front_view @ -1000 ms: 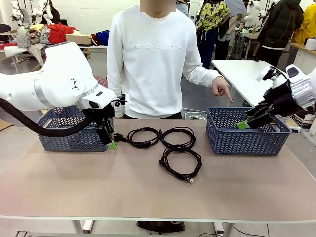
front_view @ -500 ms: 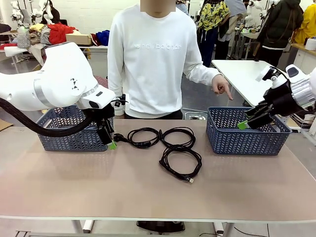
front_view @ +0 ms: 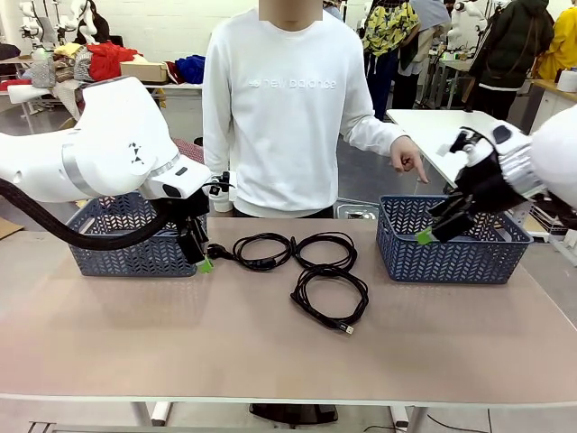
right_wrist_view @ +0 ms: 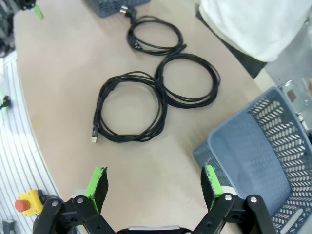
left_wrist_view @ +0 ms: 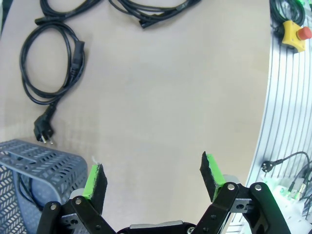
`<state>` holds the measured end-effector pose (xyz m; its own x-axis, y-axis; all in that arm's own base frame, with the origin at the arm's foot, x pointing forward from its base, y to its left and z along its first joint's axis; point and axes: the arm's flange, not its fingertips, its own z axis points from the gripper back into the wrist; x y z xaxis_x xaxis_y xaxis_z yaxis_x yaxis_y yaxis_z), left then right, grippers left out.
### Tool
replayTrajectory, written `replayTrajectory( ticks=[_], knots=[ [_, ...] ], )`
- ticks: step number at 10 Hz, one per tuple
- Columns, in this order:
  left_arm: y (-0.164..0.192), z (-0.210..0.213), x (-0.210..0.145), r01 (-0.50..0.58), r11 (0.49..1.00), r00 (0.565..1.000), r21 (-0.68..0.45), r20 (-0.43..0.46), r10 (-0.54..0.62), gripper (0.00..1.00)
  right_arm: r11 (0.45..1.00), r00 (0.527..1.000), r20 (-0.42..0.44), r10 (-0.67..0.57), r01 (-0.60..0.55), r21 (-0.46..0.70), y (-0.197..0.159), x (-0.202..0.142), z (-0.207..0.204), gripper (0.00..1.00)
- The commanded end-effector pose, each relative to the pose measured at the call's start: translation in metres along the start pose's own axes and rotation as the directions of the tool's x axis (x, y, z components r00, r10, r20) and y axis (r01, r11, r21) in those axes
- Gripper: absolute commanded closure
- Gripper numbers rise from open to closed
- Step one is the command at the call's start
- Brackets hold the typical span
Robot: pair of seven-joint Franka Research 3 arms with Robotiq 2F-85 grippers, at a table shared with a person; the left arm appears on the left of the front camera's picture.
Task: Organize the cables according to human instructions.
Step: Pick up a bundle of cables and place it in the basket indicated by the human.
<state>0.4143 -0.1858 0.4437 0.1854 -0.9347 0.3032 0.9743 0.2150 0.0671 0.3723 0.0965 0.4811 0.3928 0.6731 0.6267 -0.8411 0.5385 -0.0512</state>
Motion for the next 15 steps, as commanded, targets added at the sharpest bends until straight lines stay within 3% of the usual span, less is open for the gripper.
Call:
replayTrajectory(
  ticks=[1,4,9,15],
  knots=[
    [0.0,0.002,-0.001,-0.003,1.0,1.0,-0.002,-0.001,0.003,0.0,1.0,0.998,-0.063,-0.015,0.016,0.005,0.005,0.028,-0.016,0.0],
    [0.0,0.002,-0.001,-0.003,1.0,1.0,-0.002,-0.001,0.003,0.0,1.0,0.982,-0.189,0.016,-0.012,0.022,0.032,0.053,-0.063,0.0],
    [0.0,0.002,-0.001,-0.003,1.0,1.0,-0.002,-0.001,0.003,0.0,0.998,0.957,-0.291,0.018,0.002,0.067,0.056,0.063,-0.122,0.0],
    [0.0,0.002,-0.001,-0.003,1.0,1.0,-0.002,-0.001,0.003,0.0,0.997,0.96,-0.278,0.043,-0.022,0.079,0.06,0.054,-0.127,0.0]
  ],
)
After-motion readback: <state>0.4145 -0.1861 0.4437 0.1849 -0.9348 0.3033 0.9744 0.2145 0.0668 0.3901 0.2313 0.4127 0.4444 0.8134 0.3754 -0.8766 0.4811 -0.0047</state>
